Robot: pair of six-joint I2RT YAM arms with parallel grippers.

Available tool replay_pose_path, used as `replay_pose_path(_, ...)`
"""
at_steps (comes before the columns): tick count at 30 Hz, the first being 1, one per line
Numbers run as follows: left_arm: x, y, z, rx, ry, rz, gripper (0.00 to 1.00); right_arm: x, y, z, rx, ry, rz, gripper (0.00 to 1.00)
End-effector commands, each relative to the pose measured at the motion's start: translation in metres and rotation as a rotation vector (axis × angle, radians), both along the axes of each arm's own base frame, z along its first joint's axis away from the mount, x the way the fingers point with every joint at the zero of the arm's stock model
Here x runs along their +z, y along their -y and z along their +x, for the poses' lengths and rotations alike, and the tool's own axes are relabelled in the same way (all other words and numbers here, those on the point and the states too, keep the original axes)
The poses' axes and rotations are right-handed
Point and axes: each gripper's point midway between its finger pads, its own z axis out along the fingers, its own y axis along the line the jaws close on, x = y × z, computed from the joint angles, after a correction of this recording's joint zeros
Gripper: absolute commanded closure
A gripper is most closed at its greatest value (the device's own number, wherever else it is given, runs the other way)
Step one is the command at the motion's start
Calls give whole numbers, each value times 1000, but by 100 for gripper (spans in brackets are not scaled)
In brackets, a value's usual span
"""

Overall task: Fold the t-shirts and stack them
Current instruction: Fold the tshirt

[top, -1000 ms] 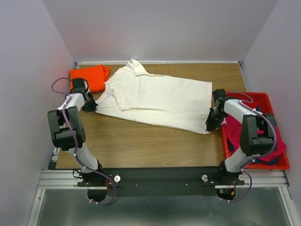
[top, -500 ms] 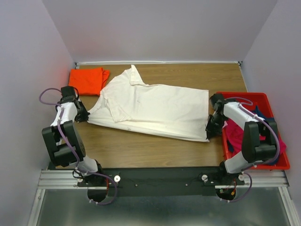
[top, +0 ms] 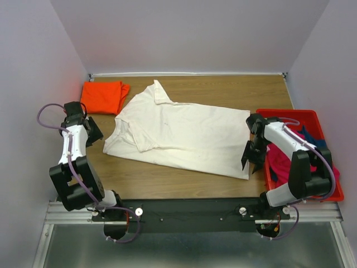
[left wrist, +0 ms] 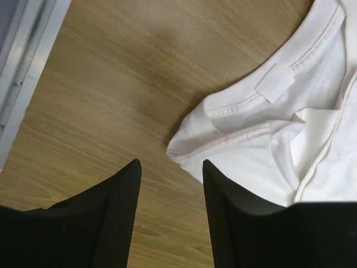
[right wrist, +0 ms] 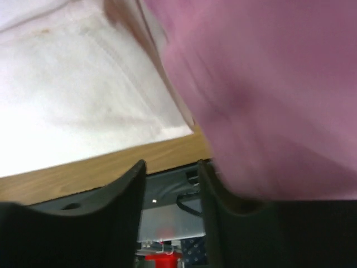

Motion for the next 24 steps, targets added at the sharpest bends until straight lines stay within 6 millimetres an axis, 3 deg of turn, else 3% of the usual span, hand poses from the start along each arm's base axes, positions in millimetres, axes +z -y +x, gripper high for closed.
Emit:
replay_pose_path(1, 43, -3, 7, 9, 94, 63, 43, 26, 1, 24, 5, 80, -14, 44)
replay_pose_path(3, 55, 14, 13, -25, 149, 46, 44, 35, -7, 44, 13, 145, 26, 41)
replay_pose_path(5, 56, 51, 21, -124, 183, -12, 44, 39, -11, 56, 23, 185, 49, 40)
replay_pose_path(8, 40, 100, 22, -210, 164, -108, 45, 42, -20, 76, 43, 243, 93, 40)
replay_pose_path(9, 27, 127, 17, -272, 129, -153, 45, 42, -23, 83, 47, 260, 104, 40)
replay_pose_path(12, 5, 165, 3, -346, 59, -232, 45, 44, -29, 95, 67, 282, 133, 40)
replay_pose_path(19, -19, 179, -12, -373, -33, -263, 45, 38, -32, 106, 95, 289, 153, 40)
replay_pose_path(24, -28, 184, -1, -401, -18, -272, 46, 33, -34, 104, 114, 281, 163, 40)
